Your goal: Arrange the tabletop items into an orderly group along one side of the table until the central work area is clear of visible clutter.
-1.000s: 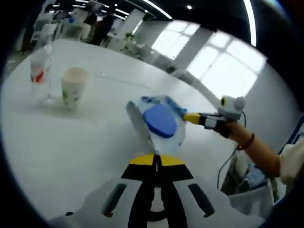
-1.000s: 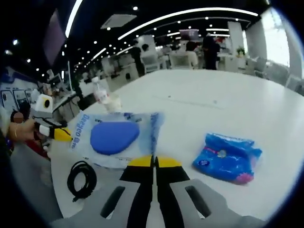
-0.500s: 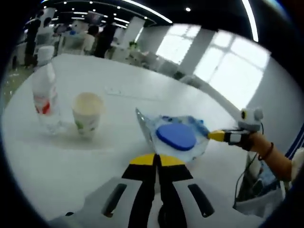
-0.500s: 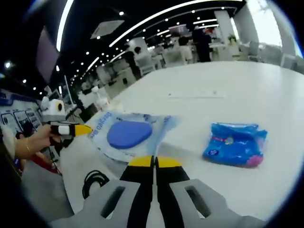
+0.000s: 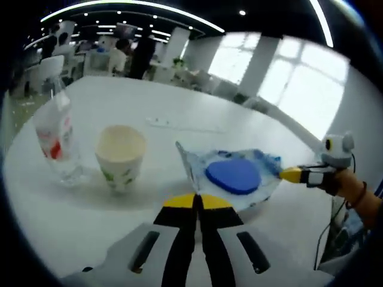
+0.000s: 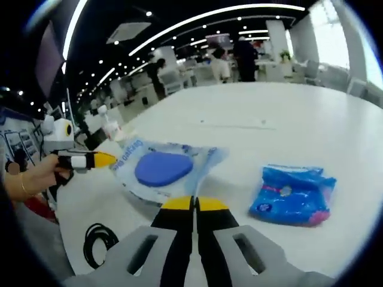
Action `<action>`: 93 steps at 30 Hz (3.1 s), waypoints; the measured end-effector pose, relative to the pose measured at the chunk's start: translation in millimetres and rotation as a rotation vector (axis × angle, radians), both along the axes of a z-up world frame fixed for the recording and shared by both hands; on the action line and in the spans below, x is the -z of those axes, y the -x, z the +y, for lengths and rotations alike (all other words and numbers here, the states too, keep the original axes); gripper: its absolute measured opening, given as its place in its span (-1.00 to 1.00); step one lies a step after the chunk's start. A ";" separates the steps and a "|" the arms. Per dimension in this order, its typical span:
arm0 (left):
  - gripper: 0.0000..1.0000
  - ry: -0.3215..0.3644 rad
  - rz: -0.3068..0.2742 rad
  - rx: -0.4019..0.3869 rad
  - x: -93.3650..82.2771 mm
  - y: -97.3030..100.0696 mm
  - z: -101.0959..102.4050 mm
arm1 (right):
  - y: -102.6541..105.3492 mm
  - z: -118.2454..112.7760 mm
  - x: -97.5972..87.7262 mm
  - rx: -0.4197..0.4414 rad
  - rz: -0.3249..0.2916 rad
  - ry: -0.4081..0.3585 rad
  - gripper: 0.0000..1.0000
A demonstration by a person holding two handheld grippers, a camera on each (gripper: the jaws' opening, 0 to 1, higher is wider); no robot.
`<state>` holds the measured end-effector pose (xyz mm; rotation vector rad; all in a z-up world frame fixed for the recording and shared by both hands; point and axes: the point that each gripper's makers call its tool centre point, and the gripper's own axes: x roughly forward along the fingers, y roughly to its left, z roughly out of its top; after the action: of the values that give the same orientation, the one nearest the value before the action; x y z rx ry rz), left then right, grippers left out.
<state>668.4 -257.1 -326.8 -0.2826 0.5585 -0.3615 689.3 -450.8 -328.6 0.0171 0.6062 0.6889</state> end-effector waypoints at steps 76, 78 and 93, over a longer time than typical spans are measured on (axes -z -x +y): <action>-0.02 -0.157 -0.071 0.006 -24.6 15.1 15.8 | 19.2 33.9 -25.3 -0.031 -0.038 0.044 0.34; 0.03 -0.158 -0.074 0.026 -27.5 20.4 14.9 | 29.4 38.6 -28.5 -0.062 -0.020 0.039 0.40; 0.71 -0.195 -0.158 0.139 -57.6 52.9 23.2 | 91.0 64.0 -43.9 -0.195 0.018 0.019 0.56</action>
<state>615.4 -233.9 -269.3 -0.0262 0.4553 -0.4563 598.3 -386.8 -284.8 -0.0546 0.6367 0.8720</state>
